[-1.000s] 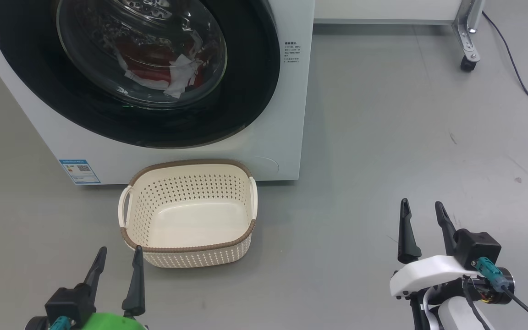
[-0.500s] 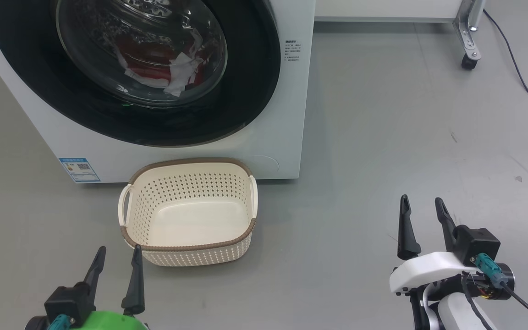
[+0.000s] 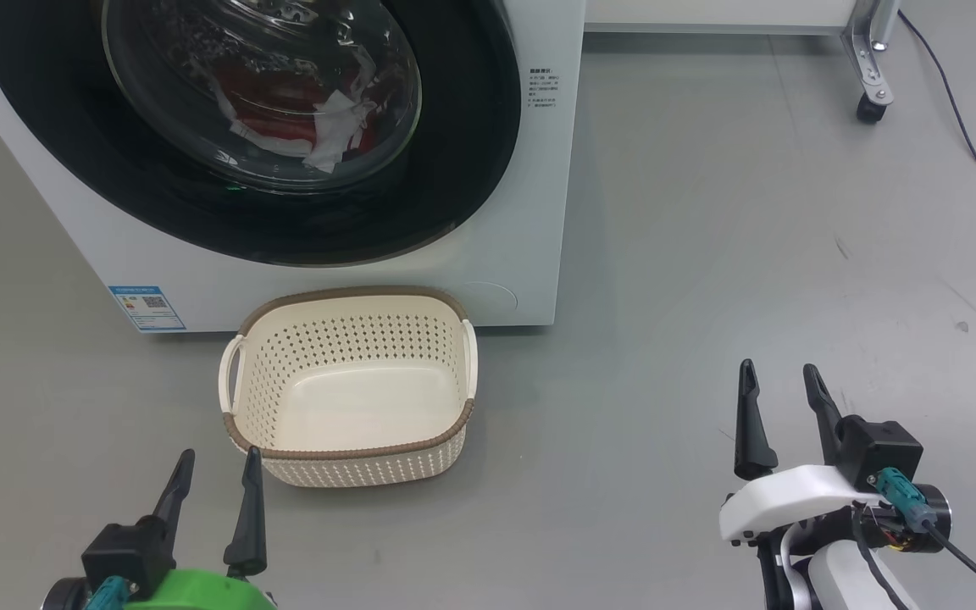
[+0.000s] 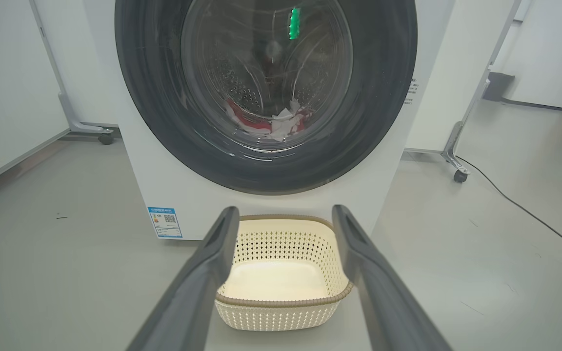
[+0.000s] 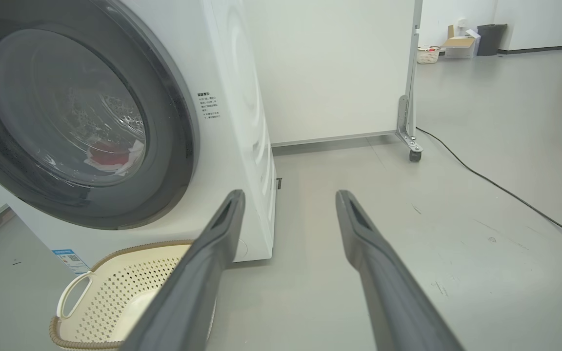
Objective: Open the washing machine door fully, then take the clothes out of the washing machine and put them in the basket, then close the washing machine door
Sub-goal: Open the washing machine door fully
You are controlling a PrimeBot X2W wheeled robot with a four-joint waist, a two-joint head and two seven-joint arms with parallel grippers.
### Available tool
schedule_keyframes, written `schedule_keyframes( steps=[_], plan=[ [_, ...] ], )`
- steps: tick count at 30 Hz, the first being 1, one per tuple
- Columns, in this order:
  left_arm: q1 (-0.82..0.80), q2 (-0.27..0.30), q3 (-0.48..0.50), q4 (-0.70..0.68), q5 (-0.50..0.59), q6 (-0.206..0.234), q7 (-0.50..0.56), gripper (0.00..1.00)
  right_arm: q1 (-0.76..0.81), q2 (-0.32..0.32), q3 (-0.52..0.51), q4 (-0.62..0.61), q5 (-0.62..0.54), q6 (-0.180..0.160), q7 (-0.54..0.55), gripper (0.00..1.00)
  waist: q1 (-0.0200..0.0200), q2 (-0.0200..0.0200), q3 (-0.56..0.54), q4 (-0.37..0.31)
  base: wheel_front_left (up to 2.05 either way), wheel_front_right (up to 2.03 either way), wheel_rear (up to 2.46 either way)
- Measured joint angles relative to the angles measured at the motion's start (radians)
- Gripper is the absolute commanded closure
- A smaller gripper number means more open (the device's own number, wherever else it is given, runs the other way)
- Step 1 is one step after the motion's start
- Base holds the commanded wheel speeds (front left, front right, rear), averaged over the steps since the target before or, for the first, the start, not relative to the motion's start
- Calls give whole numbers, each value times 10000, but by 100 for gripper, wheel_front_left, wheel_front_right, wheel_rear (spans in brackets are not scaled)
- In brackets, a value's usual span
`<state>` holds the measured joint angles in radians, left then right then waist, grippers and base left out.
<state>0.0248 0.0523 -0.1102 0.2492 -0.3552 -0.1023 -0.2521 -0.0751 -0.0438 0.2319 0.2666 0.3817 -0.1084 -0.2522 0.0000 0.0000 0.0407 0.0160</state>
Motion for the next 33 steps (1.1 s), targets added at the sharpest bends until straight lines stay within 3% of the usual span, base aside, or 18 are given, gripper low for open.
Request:
schedule_keyframes(
  steps=[1,2,8,16,27,33],
  plan=[
    [-1,-4,2,2,17,-2,0,0,-1,0,4,-2,-4,0,0,60,0,0,11,3,0,0,0],
    [-2,-6,4,4,40,-8,0,0,-4,0,0,-21,-15,0,0,100,0,0,23,6,0,0,0],
    [-30,-15,0,4,63,-81,0,0,-73,0,-2,-161,-40,-4,0,100,0,0,147,33,0,0,0],
    [-296,-23,-17,-25,63,-88,0,0,-301,-2,25,-255,1116,125,0,100,0,0,487,110,0,0,0],
    [-712,-44,-221,-71,65,-104,0,0,-1084,-10,-612,-474,4629,454,121,100,0,0,1129,365,0,0,0],
    [-929,-54,-326,-81,65,-178,0,0,-1627,-21,-1175,-585,7267,554,669,100,0,0,1523,592,0,0,0]
  ],
)
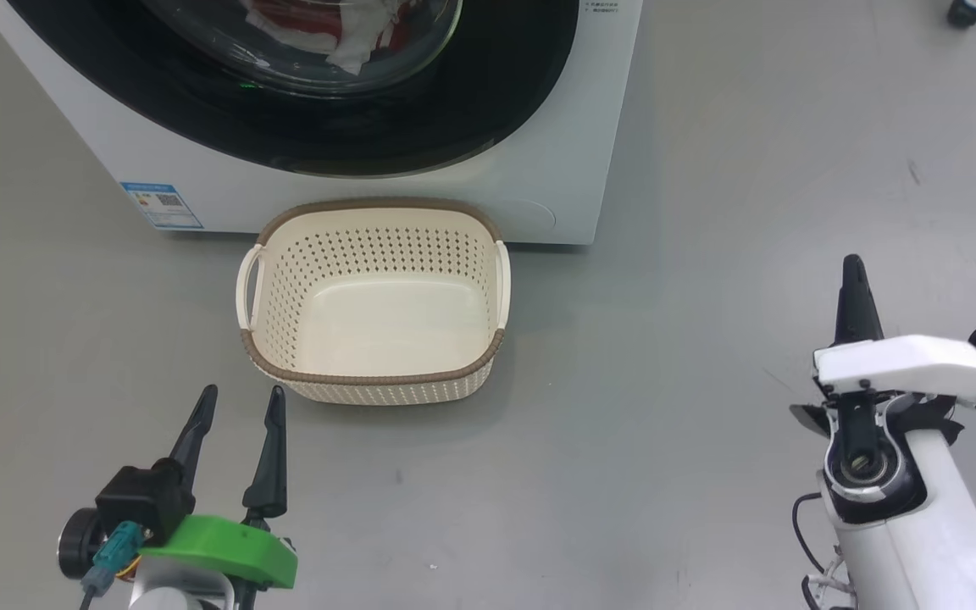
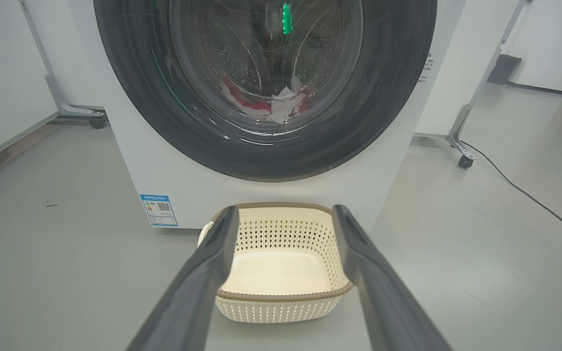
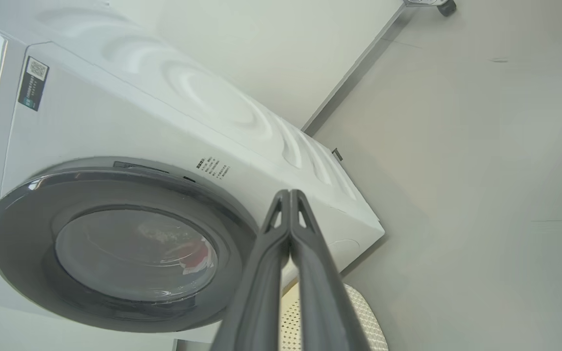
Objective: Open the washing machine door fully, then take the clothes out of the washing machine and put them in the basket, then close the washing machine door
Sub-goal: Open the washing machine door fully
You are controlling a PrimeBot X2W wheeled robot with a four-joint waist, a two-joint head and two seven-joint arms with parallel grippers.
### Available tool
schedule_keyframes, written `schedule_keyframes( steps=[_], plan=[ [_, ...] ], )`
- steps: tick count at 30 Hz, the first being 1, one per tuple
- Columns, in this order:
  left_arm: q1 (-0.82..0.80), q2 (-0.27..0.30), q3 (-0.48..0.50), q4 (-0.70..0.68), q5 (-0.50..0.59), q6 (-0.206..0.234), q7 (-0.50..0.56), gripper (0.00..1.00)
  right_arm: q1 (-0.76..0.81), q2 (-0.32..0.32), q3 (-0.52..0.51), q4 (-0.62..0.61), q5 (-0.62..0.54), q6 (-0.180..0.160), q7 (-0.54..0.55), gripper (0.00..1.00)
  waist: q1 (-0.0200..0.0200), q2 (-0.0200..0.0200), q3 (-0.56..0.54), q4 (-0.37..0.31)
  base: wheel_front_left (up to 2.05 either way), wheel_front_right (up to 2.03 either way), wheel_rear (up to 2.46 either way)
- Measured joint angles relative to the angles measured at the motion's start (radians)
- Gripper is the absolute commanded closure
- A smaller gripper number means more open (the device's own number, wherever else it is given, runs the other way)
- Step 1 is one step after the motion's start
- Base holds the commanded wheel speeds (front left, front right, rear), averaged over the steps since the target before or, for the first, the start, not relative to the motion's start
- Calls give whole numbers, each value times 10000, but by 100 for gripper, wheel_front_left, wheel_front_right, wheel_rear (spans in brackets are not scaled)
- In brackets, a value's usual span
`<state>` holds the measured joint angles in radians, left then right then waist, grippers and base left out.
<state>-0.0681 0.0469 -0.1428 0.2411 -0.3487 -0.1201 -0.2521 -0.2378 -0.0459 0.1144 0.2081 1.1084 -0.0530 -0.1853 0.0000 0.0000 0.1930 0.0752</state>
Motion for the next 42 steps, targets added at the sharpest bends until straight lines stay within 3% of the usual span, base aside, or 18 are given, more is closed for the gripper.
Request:
schedule_keyframes(
  steps=[3,14,24,31,42],
  plan=[
    [-236,-8,-115,4,-2,0,0,0,-546,-2,-439,-75,911,-10,293,100,0,0,266,195,0,0,0],
    [-721,-35,-474,-86,-35,-8,0,0,-2486,-61,-1258,-297,1860,-307,1505,100,0,0,1091,786,0,0,0],
    [-1251,-69,-819,-217,-221,-10,0,0,-4876,-598,-1256,-389,2021,-633,2520,100,0,0,2102,1185,0,0,0],
    [-1719,-92,-1195,-245,-391,-13,0,0,-6192,-878,-1133,-12,2025,-658,3020,100,0,0,2771,1456,0,0,0],
    [-2148,-140,-1795,-230,-637,-40,0,0,-7659,-761,-1361,809,2499,-732,3496,100,1,0,3482,1995,0,0,0]
  ],
)
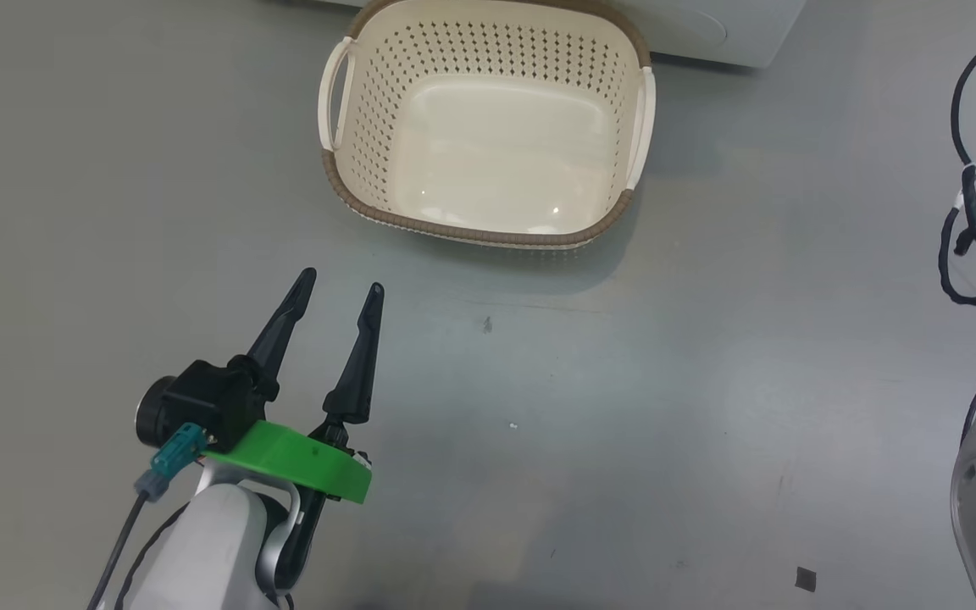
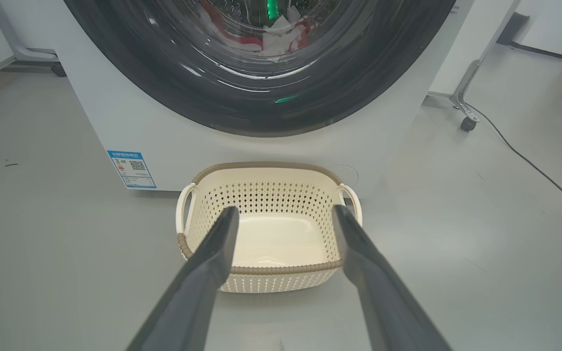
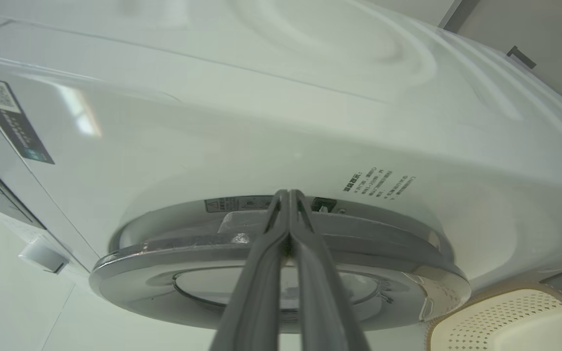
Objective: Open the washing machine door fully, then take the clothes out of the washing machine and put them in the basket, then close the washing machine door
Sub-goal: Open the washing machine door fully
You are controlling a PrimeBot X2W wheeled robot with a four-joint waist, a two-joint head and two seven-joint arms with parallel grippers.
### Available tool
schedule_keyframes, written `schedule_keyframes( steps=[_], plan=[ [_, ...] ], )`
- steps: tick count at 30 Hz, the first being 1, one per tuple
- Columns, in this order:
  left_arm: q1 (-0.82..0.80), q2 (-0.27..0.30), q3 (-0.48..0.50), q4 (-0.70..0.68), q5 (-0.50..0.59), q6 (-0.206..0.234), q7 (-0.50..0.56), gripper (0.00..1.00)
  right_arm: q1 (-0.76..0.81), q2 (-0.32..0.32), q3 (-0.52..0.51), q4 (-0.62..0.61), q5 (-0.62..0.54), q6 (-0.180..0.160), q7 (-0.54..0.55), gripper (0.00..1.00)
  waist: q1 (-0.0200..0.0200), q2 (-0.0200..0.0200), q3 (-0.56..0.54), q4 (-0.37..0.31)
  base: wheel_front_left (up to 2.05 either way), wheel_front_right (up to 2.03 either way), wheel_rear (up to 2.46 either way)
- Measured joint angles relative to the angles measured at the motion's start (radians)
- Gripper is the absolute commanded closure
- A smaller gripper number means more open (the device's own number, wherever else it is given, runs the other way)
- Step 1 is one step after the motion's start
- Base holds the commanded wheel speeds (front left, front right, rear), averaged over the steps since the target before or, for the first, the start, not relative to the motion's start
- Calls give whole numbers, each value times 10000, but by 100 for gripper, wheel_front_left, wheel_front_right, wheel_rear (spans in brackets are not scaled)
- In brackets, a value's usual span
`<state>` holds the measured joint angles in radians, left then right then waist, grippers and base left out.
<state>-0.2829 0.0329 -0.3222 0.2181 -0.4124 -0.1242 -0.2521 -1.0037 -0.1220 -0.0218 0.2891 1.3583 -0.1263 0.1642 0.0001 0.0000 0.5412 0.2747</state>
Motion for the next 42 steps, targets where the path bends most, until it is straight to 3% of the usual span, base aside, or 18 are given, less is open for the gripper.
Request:
schedule_keyframes(
  steps=[20,42],
  plan=[
    [-569,-56,-157,125,-602,0,0,0,-2075,86,-40,1925,583,-13,878,100,-1,0,774,767,0,0,0],
    [-609,-75,-370,251,-982,0,0,0,-3287,-144,-332,3540,1574,-12,2222,100,-1,0,835,963,0,0,0]
  ],
)
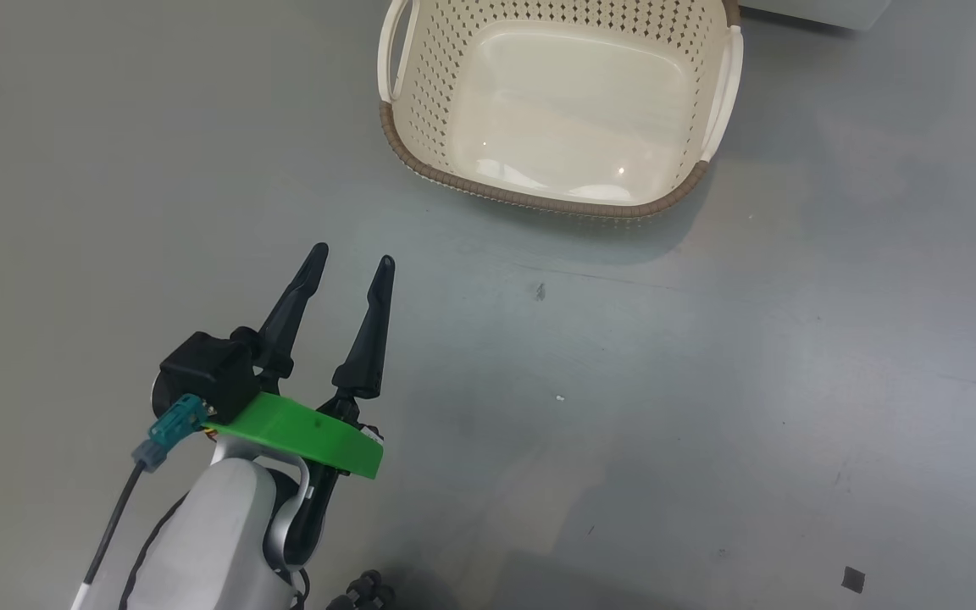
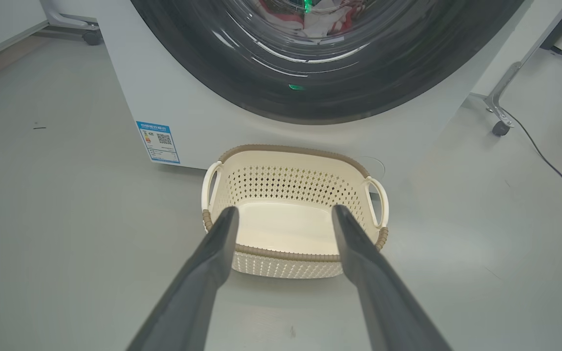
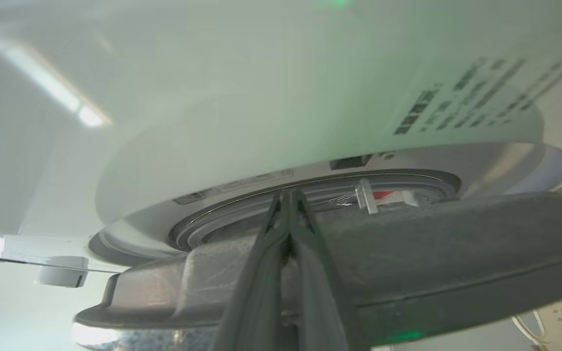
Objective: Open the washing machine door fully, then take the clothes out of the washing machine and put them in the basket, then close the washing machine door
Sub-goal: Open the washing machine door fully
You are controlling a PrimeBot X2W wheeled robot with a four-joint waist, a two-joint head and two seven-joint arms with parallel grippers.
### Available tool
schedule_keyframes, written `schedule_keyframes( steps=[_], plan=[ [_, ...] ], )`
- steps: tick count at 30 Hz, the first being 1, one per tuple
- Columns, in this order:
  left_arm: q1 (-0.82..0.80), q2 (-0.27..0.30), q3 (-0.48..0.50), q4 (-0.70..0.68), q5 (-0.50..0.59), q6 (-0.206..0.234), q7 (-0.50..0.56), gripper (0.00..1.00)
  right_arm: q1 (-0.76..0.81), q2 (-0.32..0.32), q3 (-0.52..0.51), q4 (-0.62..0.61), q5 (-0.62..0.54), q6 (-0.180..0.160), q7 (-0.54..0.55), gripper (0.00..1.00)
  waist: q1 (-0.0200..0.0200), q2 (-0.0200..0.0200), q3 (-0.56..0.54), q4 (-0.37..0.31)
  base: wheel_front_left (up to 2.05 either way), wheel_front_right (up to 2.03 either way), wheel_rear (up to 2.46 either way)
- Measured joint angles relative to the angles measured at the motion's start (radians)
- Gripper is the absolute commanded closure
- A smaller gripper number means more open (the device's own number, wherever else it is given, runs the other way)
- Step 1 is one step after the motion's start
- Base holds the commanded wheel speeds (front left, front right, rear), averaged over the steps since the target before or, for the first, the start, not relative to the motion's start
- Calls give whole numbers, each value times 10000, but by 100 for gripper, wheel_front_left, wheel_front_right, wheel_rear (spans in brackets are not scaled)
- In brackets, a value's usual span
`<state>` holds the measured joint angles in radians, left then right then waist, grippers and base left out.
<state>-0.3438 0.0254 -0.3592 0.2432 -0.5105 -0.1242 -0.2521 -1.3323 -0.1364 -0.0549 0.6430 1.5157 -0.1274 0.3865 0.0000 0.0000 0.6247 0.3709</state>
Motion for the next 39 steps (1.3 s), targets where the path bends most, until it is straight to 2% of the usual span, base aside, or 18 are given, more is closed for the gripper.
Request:
schedule_keyframes(
  steps=[24,39],
  plan=[
    [-5,-4,46,56,27,0,0,0,-294,-173,67,1135,198,0,982,100,0,0,-267,-74,0,0,0],
    [2,-4,58,54,221,0,0,0,648,111,67,1402,437,12,1411,100,0,0,-877,-433,0,0,0]
  ],
)
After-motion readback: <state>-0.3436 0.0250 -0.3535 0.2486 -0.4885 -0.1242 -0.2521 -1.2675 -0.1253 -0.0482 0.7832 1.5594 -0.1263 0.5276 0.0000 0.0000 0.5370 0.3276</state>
